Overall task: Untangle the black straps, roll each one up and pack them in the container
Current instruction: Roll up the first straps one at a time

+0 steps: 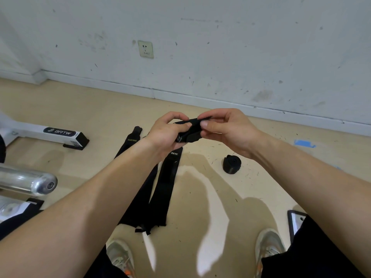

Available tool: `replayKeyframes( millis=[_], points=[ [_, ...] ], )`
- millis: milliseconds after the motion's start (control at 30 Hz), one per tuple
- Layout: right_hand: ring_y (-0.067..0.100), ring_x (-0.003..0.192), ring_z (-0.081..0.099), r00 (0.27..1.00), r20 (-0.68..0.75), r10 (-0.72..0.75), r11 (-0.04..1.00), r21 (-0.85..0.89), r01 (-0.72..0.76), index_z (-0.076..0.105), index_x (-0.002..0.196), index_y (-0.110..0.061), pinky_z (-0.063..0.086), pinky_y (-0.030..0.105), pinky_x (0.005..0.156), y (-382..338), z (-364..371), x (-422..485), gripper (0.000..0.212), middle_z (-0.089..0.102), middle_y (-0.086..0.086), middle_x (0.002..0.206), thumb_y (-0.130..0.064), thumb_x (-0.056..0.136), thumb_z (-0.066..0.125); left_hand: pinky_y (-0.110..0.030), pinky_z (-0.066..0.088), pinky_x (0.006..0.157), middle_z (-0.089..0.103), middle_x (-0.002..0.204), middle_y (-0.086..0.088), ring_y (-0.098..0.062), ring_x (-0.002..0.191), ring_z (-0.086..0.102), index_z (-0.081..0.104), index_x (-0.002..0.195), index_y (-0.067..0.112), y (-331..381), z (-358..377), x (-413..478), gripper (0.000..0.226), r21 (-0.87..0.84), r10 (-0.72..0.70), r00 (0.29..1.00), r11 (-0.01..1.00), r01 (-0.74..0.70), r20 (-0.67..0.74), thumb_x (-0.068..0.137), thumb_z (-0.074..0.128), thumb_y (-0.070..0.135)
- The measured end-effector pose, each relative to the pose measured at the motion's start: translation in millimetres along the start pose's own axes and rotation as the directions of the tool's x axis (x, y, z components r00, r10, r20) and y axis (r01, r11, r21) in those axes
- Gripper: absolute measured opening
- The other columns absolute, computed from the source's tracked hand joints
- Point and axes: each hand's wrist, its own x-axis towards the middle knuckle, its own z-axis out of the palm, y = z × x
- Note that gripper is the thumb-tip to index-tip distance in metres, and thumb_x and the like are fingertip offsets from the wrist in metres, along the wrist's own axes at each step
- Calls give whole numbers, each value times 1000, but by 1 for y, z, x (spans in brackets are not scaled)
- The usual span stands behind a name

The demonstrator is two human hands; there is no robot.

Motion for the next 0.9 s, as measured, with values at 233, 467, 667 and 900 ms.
replayKeyframes(
  millis=[233,467,667,900],
  points=[
    [11,55,54,971,-184,-155,949,-300,95,67,88,-15,46,20,53,1,-1,3,8,60,-2,65,-11,95,70,-42,62,89,73,115,-22,-34,107,73,68,118,5,-2,8,-6,26,19,-11,996,1000,10,84,95,61,-3],
    [-1,51,47,928,-258,-267,883,-452,128,65,89,-23,40,12,52,8,-1,8,8,56,-4,70,-21,96,68,-32,62,78,74,117,-13,-22,103,75,69,121,5,-6,14,-8,23,-22,22,992,1000,-20,123,107,54,15],
    [5,53,43,916,-308,-256,875,-477,85,61,83,-27,37,17,51,10,-4,8,15,44,-7,63,-23,94,70,-36,61,89,71,125,-15,-26,114,71,67,124,8,-13,16,-9,25,10,91,978,995,-95,185,108,50,18],
    [1,60,37,913,-349,-210,882,-471,22,64,81,-20,30,18,54,13,-5,10,14,37,-14,63,-25,93,71,-39,62,85,67,117,-12,-26,108,72,63,117,17,-19,17,-8,14,68,152,971,984,-167,187,105,57,20]
  ],
)
